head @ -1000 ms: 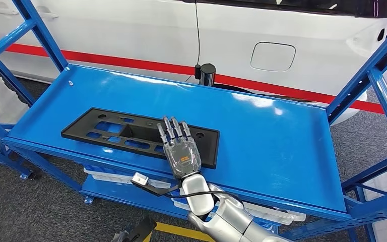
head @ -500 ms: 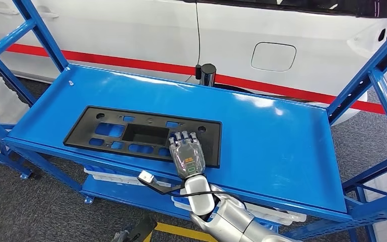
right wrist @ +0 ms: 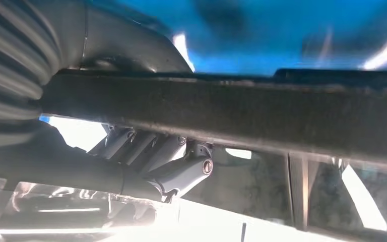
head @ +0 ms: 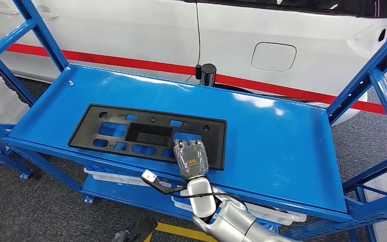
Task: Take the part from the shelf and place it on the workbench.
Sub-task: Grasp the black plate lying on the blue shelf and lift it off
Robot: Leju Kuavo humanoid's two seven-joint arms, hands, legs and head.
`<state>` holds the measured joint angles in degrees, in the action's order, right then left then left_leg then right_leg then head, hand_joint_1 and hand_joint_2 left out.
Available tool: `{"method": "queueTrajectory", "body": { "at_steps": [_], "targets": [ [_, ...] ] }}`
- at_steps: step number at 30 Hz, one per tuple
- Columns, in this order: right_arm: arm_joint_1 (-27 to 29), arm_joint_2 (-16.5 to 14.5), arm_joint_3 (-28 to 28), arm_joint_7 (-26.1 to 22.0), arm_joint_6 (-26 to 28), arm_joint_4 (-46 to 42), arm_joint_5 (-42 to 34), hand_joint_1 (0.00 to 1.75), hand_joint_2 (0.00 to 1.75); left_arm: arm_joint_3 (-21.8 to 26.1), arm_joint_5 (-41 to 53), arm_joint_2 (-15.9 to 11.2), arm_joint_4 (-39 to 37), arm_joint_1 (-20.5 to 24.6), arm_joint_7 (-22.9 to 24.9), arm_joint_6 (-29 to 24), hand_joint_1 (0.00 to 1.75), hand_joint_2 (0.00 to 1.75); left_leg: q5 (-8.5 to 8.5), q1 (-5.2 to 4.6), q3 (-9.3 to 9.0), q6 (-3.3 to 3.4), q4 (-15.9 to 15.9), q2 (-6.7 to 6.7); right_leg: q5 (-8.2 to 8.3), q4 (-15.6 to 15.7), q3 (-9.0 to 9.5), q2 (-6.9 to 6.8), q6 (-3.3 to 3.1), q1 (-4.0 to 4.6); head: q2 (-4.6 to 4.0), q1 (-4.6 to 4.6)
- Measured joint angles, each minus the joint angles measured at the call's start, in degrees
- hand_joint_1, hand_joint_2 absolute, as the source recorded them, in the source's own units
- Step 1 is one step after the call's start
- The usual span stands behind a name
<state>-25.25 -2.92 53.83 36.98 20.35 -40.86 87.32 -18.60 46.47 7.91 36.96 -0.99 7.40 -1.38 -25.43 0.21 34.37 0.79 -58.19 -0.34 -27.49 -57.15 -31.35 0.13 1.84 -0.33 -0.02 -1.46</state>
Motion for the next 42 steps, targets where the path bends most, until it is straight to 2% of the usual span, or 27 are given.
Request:
{"method": "queueTrajectory", "body": {
  "at_steps": [4,8,10,11,14,15,17,21,26,34,36,39,42],
  "targets": [
    [-0.1,2.5,1.0,0.4,4.3,-6.4,0.0,1.75,1.75,0.0,0.1,0.0,0.0,0.0,-0.3,0.1,0.0,0.0,0.0,0.0,0.04,0.0,0.0,-0.01,0.0,0.0,-0.04,0.0,0.0,0.0,0.0,0.0],
    [0.0,4.5,1.3,0.3,5.6,-12.2,0.0,1.75,1.75,-0.1,0.3,0.0,0.0,0.0,-0.7,0.1,0.0,0.0,0.0,0.0,0.05,0.0,0.0,0.0,0.0,0.0,-0.06,0.0,0.0,0.0,0.0,0.0],
    [1.2,4.9,0.5,-2.1,6.9,-15.3,-0.2,1.75,1.75,-0.2,0.2,0.0,0.0,0.0,-1.1,-0.1,0.0,0.0,0.0,0.01,0.06,0.0,0.0,-0.04,0.0,0.0,-0.06,-0.02,0.0,0.01,0.0,0.0],
    [2.4,4.7,-0.9,-5.4,7.9,-17.2,-0.7,1.75,1.75,-0.3,0.0,0.0,0.0,0.0,-1.3,-0.2,0.0,0.44,0.0,0.02,0.08,0.0,0.0,-0.07,-0.01,0.0,-0.06,-0.03,0.0,0.01,0.0,0.01],
    [6.6,2.8,-8.4,-20.5,9.3,-23.8,-6.5,1.75,1.75,-0.5,-0.5,-0.1,-0.2,0.0,-2.3,-0.5,0.0,1.75,0.0,0.03,0.13,0.0,0.0,-0.1,-0.01,0.0,-0.1,-0.05,-0.01,0.02,0.0,0.02],
    [7.5,2.3,-10.7,-24.6,9.4,-26.0,-9.4,1.75,1.75,-0.5,-0.7,-0.1,-0.3,0.0,-2.7,-0.6,0.0,1.75,0.0,0.03,0.13,0.0,0.0,-0.12,-0.02,0.0,-0.12,-0.06,-0.01,0.02,0.0,0.01],
    [9.0,1.4,-14.6,-29.3,9.4,-30.0,-14.8,1.75,1.75,-0.6,-1.1,-0.1,-0.7,0.0,-3.4,-0.9,0.0,1.75,0.0,0.03,0.13,-0.01,0.0,-0.13,-0.03,0.0,-0.12,-0.09,-0.02,0.02,0.0,0.01],
    [10.7,0.6,-19.4,-33.9,9.0,-35.6,-21.8,1.75,1.75,-0.6,-1.5,-0.2,-1.5,0.1,-4.3,-1.3,0.0,1.75,0.0,0.01,0.12,0.0,0.0,-0.09,-0.02,0.0,-0.13,-0.06,-0.01,0.01,0.0,0.0],
    [12.1,-0.1,-21.5,-40.9,5.1,-39.6,-34.8,1.75,1.75,-1.2,-1.3,-0.4,-2.7,0.7,-4.4,-2.3,0.0,1.75,0.0,0.01,0.11,0.0,0.0,-0.09,-0.01,0.0,-0.12,-0.07,0.0,0.0,0.0,0.0],
    [12.7,-0.3,-22.4,-42.4,3.7,-41.7,-37.7,1.75,1.75,-1.7,-1.3,-0.4,-3.8,1.1,-4.4,-2.4,0.0,1.75,0.0,0.01,0.12,0.0,0.0,-0.08,-0.02,0.0,-0.14,-0.07,-0.01,0.01,0.0,0.01],
    [12.9,-0.3,-22.5,-44.1,1.5,-42.1,-41.7,1.75,1.75,-1.8,-1.4,-0.5,-4.0,1.2,-4.4,-2.7,0.0,1.75,0.0,0.01,0.12,0.0,0.0,-0.08,-0.02,0.0,-0.14,-0.07,-0.01,0.01,0.0,0.01],
    [13.4,-0.5,-22.8,-48.6,-5.8,-43.2,-54.1,1.75,1.75,-1.9,-2.0,-0.5,-4.8,1.6,-4.4,-4.0,0.0,1.75,0.0,0.01,0.13,0.0,0.0,-0.09,-0.02,0.0,-0.14,-0.07,-0.01,0.01,0.0,0.01],
    [13.8,-0.6,-23.0,-51.1,-12.4,-44.5,-64.6,1.75,1.75,-1.9,-2.8,-0.5,-5.9,1.9,-4.5,-5.7,0.0,1.75,0.0,0.01,0.13,0.0,0.0,-0.09,-0.02,0.0,-0.14,-0.07,-0.01,0.01,0.0,0.0]
  ]
}}
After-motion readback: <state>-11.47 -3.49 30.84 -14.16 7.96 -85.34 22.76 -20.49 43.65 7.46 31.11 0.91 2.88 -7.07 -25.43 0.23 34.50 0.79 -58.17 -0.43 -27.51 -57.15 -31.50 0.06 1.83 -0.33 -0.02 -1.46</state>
